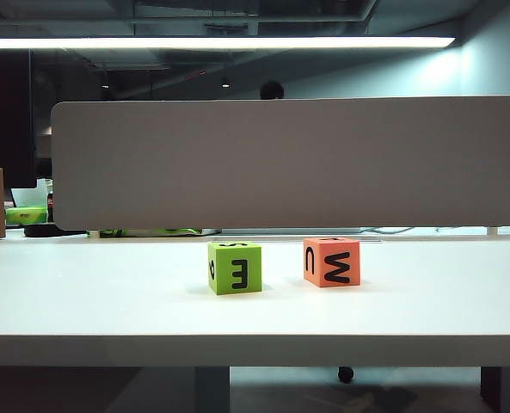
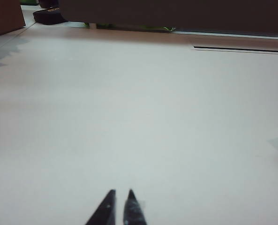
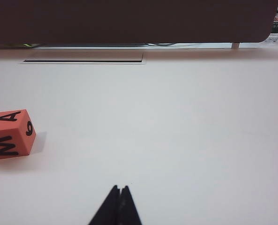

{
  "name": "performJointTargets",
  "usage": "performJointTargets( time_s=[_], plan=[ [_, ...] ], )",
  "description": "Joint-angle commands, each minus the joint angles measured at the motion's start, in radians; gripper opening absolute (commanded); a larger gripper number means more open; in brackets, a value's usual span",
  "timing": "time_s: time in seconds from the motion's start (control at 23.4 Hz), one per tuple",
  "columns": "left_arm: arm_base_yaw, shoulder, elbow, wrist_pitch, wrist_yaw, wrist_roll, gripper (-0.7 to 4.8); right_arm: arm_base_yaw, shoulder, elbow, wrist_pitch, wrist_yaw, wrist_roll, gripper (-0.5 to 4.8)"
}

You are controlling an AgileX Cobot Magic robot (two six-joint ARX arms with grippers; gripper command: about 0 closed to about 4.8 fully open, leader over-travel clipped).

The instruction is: Stack the letter block on the right onto the letter block on the left.

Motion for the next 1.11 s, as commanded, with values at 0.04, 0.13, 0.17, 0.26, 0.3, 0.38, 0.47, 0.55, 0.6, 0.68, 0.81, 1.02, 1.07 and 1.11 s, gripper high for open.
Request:
performJointTargets(
  time_s=[0.04, 0.13, 0.17, 0.26, 0.3, 0.38, 0.47, 0.55, 0.6, 0.68, 0.81, 1.02, 1.07, 1.11],
  plan=[
    [-0.001, 0.0, 0.005, 0.009, 0.004, 0.0, 0.26, 0.0, -0.002, -0.003, 0.006, -0.001, 0.066, -0.06],
    [-0.001, 0.0, 0.005, 0.01, 0.003, 0.0, 0.26, 0.0, -0.002, -0.003, 0.006, -0.001, 0.098, -0.06],
    [-0.001, 0.0, 0.005, 0.01, 0.003, 0.0, 0.26, 0.0, -0.002, -0.003, 0.005, -0.001, 0.098, -0.06],
    [-0.001, 0.0, 0.006, 0.01, 0.005, -0.002, 0.26, 0.0, -0.002, -0.002, 0.003, -0.002, 0.101, -0.06],
    [-0.001, 0.0, 0.014, 0.015, 0.034, -0.056, 0.26, 0.0, -0.002, 0.016, 0.01, -0.001, 0.161, -0.06],
    [-0.001, 0.0, 0.073, 0.024, 0.117, -0.24, 0.26, 0.0, -0.002, 0.089, 0.043, -0.001, 0.243, -0.06],
    [-0.001, 0.0, 0.146, 0.097, 0.234, -0.378, 0.26, 0.0, -0.002, 0.232, 0.018, -0.013, 0.246, -0.06],
    [-0.001, 0.001, 0.225, 0.164, 0.297, -0.382, 0.26, -0.001, 0.016, 0.384, -0.056, -0.049, 0.184, -0.06],
    [0.0, 0.004, 0.253, 0.155, 0.304, -0.382, 0.26, -0.001, 0.03, 0.435, -0.094, -0.06, 0.155, -0.06],
    [0.0, 0.053, 0.346, 0.043, 0.357, -0.344, 0.26, 0.0, 0.137, 0.608, -0.278, -0.132, 0.093, -0.06],
    [-0.002, 0.222, 0.41, -0.067, 0.529, -0.199, 0.26, 0.0, 0.382, 0.807, -0.51, -0.27, -0.034, -0.06],
    [-0.002, 0.473, 0.481, -0.088, 0.657, -0.043, 0.26, 0.062, 0.957, 1.136, -0.641, -0.416, -0.002, 0.76],
    [-0.001, 0.493, 0.488, -0.087, 0.655, -0.041, 0.26, 0.09, 1.029, 1.178, -0.64, -0.41, -0.002, 1.13],
    [-0.001, 0.518, 0.491, -0.074, 0.654, -0.041, 0.26, 0.151, 1.192, 1.282, -0.634, -0.374, -0.001, 1.69]
  ],
)
